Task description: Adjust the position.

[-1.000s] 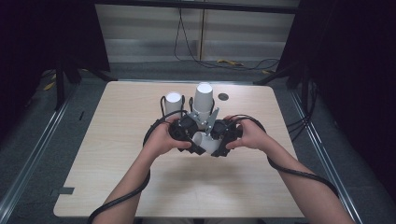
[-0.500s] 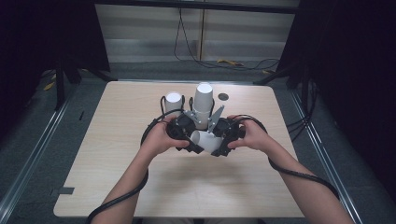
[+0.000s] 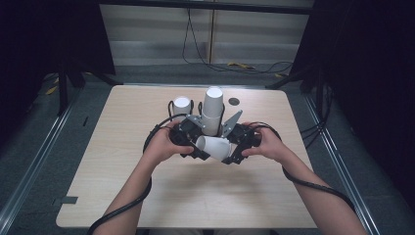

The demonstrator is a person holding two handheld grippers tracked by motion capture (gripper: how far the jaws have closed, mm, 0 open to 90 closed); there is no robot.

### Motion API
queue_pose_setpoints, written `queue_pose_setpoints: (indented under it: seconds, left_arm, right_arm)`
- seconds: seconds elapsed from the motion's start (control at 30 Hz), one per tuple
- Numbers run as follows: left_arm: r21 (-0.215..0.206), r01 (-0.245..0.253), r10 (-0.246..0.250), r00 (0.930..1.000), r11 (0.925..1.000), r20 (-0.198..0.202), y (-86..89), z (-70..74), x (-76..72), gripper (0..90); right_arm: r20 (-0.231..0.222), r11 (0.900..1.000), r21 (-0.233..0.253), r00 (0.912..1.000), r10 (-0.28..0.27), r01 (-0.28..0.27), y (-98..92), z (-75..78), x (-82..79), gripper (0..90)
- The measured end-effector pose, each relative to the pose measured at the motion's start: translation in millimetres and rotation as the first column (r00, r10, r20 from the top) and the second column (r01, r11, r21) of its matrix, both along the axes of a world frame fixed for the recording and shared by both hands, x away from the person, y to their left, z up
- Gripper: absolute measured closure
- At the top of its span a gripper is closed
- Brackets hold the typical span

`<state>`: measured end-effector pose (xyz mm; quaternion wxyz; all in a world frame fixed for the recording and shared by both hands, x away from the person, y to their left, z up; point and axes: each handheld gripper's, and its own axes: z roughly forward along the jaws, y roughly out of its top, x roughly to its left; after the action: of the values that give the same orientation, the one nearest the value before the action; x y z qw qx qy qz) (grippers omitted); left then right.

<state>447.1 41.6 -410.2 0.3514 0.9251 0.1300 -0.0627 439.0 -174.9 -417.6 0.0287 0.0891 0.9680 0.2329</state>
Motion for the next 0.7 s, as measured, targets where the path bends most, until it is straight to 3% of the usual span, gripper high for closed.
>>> queue_pose_setpoints:
  seconds: [0.37,0.7]
  left_arm:
    - [-0.016,-0.003,0.003,1.0000,0.9999,-0.005,2.9,0.7,0.0,36.0]
    - [-0.056,-0.023,0.023,0.9997,0.9982,-0.014,10.8,-5.2,-0.2,35.9]
  right_arm:
    - [0.011,0.999,0.050,0.9999,-0.007,0.007,-8.9,-4.0,-0.5,13.6]
    - [0.015,0.995,0.095,0.9998,-0.014,0.013,-12.2,-2.8,-2.3,13.6]
